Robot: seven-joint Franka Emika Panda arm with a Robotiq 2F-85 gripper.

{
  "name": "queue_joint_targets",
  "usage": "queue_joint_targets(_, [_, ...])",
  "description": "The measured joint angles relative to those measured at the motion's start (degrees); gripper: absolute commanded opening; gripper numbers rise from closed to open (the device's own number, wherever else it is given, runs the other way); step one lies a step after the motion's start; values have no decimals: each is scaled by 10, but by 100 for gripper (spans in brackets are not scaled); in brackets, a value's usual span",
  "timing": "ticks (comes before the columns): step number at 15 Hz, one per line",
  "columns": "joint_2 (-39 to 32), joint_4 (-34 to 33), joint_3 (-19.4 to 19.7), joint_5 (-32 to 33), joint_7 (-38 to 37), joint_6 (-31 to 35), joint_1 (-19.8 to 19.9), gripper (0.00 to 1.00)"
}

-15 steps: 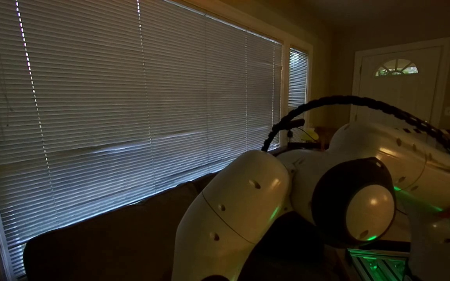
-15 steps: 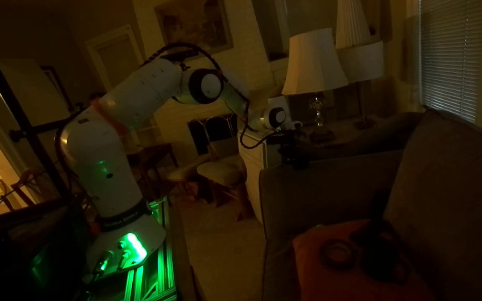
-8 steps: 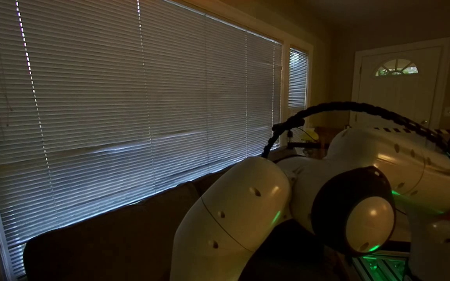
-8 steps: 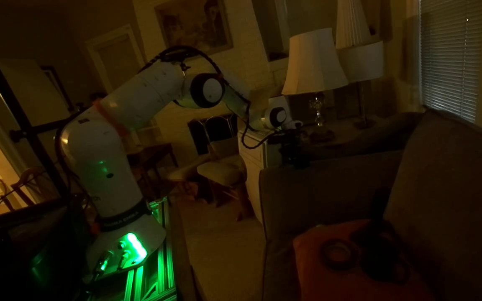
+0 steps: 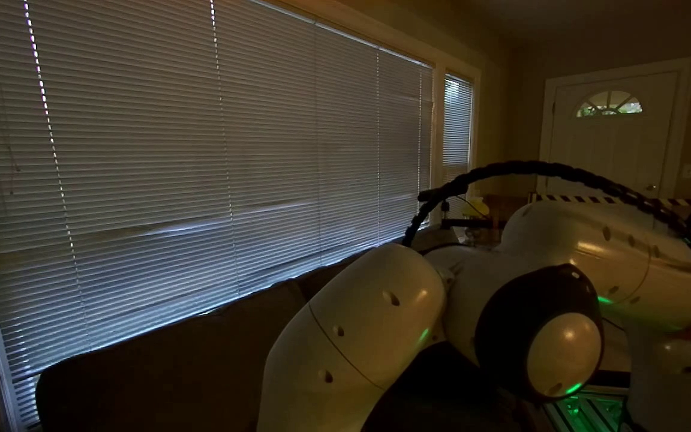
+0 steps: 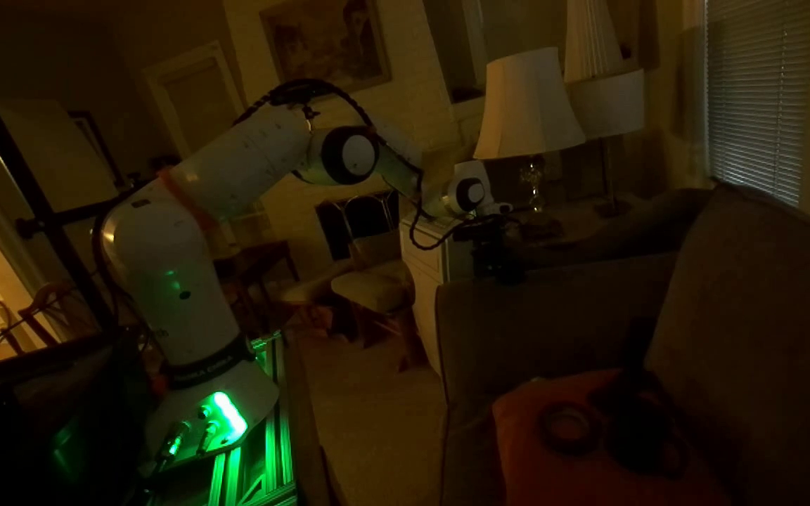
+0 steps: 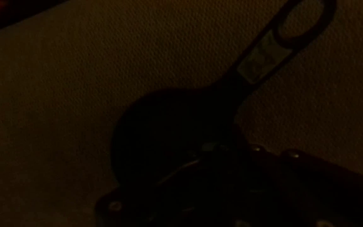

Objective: Place the measuring cup on the left armrest of the sofa.

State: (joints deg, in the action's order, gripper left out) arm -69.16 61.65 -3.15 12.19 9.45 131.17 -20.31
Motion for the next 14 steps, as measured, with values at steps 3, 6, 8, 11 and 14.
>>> queue_joint_targets(3, [-6,-9,1,1,0,-7,0,36])
queue_joint_targets(6, [-13,-18,1,1,0,-12,0,58])
queue_joint_targets(8, [-17,-21,1,1,0,-12,0,74])
queue_joint_targets(11, [-22,-29,2,1,0,-13,-1,61])
queue_joint_targets(14, [-24,-33,3,1,0,-14,-2,44])
